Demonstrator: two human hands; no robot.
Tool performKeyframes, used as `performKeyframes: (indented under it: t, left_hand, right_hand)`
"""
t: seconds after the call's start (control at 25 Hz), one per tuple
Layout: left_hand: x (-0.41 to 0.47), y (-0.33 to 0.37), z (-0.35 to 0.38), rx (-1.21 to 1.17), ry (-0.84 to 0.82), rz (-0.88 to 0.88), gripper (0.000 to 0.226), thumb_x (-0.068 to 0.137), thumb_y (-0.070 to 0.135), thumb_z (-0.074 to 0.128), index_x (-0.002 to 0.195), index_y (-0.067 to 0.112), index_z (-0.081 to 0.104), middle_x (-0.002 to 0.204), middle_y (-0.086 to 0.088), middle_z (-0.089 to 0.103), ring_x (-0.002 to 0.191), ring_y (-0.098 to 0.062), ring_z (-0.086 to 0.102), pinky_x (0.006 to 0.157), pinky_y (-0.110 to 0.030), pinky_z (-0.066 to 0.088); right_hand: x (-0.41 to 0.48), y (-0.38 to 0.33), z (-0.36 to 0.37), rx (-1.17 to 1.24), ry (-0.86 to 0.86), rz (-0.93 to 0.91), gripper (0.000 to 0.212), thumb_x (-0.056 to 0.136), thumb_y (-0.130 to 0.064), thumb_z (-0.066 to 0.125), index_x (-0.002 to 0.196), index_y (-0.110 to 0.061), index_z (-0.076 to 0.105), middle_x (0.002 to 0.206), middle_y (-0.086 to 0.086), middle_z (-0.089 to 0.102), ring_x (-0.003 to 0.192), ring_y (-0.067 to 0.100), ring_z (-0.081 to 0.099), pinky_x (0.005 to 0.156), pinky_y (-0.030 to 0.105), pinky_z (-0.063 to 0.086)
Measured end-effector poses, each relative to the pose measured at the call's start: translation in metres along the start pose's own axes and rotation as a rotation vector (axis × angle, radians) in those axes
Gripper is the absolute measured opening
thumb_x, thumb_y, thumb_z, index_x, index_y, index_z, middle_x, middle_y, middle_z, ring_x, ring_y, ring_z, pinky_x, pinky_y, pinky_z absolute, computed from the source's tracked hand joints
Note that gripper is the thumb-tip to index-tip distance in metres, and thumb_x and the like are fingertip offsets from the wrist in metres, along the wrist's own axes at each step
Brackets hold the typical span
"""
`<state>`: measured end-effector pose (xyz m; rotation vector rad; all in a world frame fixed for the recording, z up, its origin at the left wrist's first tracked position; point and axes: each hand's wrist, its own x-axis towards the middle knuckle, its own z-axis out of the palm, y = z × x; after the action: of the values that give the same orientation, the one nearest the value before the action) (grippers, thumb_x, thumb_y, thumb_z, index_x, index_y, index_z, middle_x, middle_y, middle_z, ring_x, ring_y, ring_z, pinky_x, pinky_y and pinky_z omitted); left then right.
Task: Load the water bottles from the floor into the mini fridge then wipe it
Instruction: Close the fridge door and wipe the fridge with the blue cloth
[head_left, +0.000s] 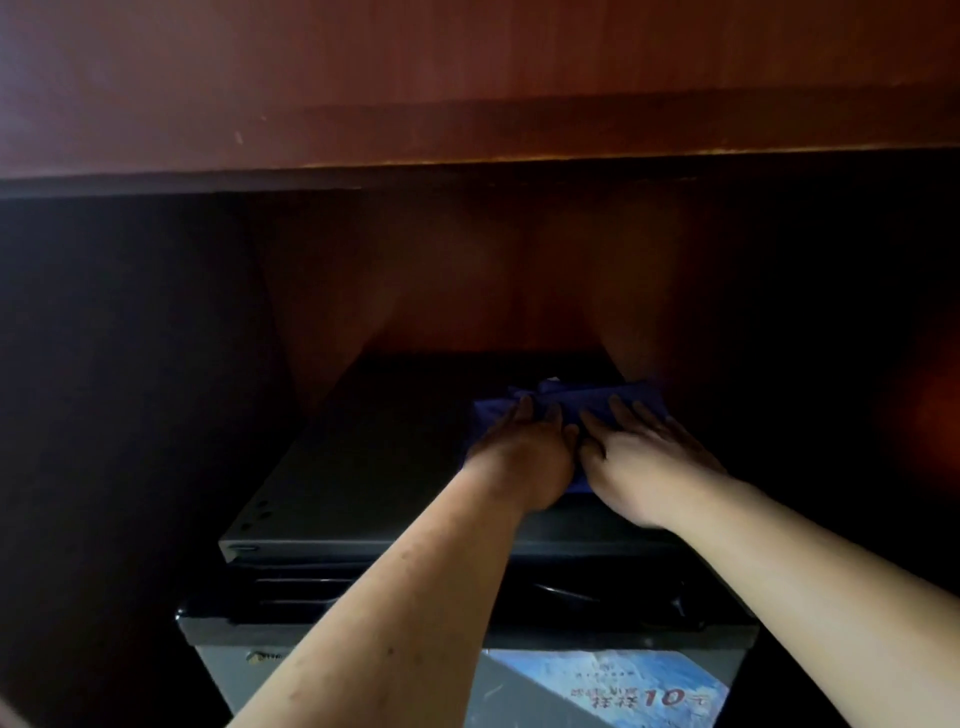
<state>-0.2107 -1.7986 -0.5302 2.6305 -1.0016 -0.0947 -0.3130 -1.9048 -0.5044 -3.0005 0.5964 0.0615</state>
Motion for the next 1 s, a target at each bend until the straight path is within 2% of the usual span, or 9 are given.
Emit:
performKeyframes:
  t: [0.16, 0.24, 0.36, 0.44, 0.52, 0.64, 0.72, 0.84, 1.0]
  left_hand:
    - [0.024, -0.013, -0.004, 0.01, 0.005, 0.016, 0.059, 0.107, 0.038, 0.027, 0.16, 0.012, 0.023, 0.169, -0.016, 0.014, 0.156, -0.037, 0.013, 0.124, -0.054, 0.017]
    - [0.04, -0.021, -0.008, 0.043, -0.05, 0.009, 0.06, 0.108, 0.039, 0.024, 0.16, 0.012, 0.021, 0.169, -0.017, 0.014, 0.156, -0.036, 0.012, 0.124, -0.053, 0.018]
    - [0.057, -0.033, -0.014, 0.099, -0.164, 0.033, 0.06, 0.108, 0.039, 0.02, 0.163, 0.015, 0.013, 0.17, -0.016, -0.001, 0.157, -0.034, -0.002, 0.126, -0.051, 0.012]
    - [0.056, -0.036, -0.022, 0.145, -0.179, 0.061, 0.058, 0.109, 0.036, 0.021, 0.163, 0.017, 0.012, 0.17, -0.016, -0.004, 0.157, -0.036, -0.003, 0.126, -0.052, 0.012]
    - [0.055, -0.043, -0.028, 0.184, -0.168, 0.082, 0.054, 0.111, 0.031, 0.022, 0.162, 0.017, 0.012, 0.17, -0.015, -0.005, 0.157, -0.035, -0.003, 0.126, -0.052, 0.011]
    - [0.045, -0.063, -0.039, 0.22, -0.138, 0.067, 0.052, 0.11, 0.029, 0.024, 0.161, 0.018, 0.02, 0.17, -0.017, 0.0, 0.157, -0.036, 0.003, 0.125, -0.052, 0.015]
    - [0.032, -0.085, -0.049, 0.239, -0.124, 0.056, 0.053, 0.112, 0.026, 0.022, 0.162, 0.011, 0.015, 0.17, -0.017, 0.006, 0.156, -0.035, 0.007, 0.125, -0.048, 0.014]
    - [0.005, -0.125, -0.061, 0.233, -0.073, -0.028, 0.052, 0.111, 0.021, 0.025, 0.16, 0.005, 0.019, 0.167, -0.019, 0.019, 0.152, -0.038, 0.023, 0.124, -0.045, 0.02]
    - [-0.042, -0.162, -0.072, 0.54, -0.116, -0.032, 0.052, 0.11, 0.012, 0.024, 0.161, 0.006, 0.014, 0.167, -0.025, 0.01, 0.151, -0.043, 0.023, 0.124, -0.044, 0.015]
  right_hand:
    - [0.038, -0.004, 0.002, -0.027, -0.013, 0.001, 0.061, 0.103, -0.048, 0.012, 0.162, -0.034, 0.007, 0.172, 0.004, -0.006, 0.158, 0.025, -0.001, 0.126, 0.045, 0.002]
    - [0.053, -0.005, 0.004, -0.009, 0.001, -0.01, 0.062, 0.102, -0.05, 0.011, 0.162, -0.035, 0.01, 0.172, 0.004, -0.004, 0.158, 0.025, 0.001, 0.126, 0.045, 0.002]
    - [0.072, -0.008, 0.009, 0.036, 0.015, -0.05, 0.068, 0.098, -0.055, 0.009, 0.161, -0.032, 0.016, 0.172, 0.004, 0.001, 0.158, 0.029, 0.001, 0.126, 0.049, 0.004]
    - [0.082, -0.013, 0.008, 0.011, 0.012, -0.043, 0.079, 0.089, -0.061, -0.002, 0.161, -0.033, 0.015, 0.172, 0.004, 0.001, 0.158, 0.029, 0.0, 0.126, 0.049, 0.004]
    - [0.089, -0.026, 0.006, -0.014, 0.0, -0.011, 0.075, 0.091, -0.059, 0.001, 0.161, -0.036, 0.013, 0.172, 0.005, -0.001, 0.158, 0.029, 0.002, 0.126, 0.047, 0.003]
    - [0.094, -0.051, 0.005, -0.011, -0.013, -0.059, 0.073, 0.091, -0.056, 0.005, 0.161, -0.037, 0.012, 0.172, 0.006, -0.002, 0.158, 0.031, 0.001, 0.126, 0.048, 0.003]
    - [0.095, -0.077, 0.007, 0.022, -0.011, -0.082, 0.062, 0.101, -0.053, 0.013, 0.161, -0.038, 0.011, 0.172, 0.006, -0.002, 0.158, 0.029, 0.002, 0.127, 0.045, 0.002]
    - [0.087, -0.122, 0.009, 0.07, 0.002, -0.159, 0.059, 0.103, -0.052, 0.018, 0.16, -0.041, 0.011, 0.172, 0.003, -0.001, 0.158, 0.026, 0.001, 0.127, 0.044, 0.001]
    - [0.058, -0.166, 0.011, 0.11, -0.026, -0.255, 0.059, 0.103, -0.053, 0.015, 0.16, -0.042, 0.012, 0.172, 0.0, -0.003, 0.158, 0.024, -0.001, 0.127, 0.043, -0.001]
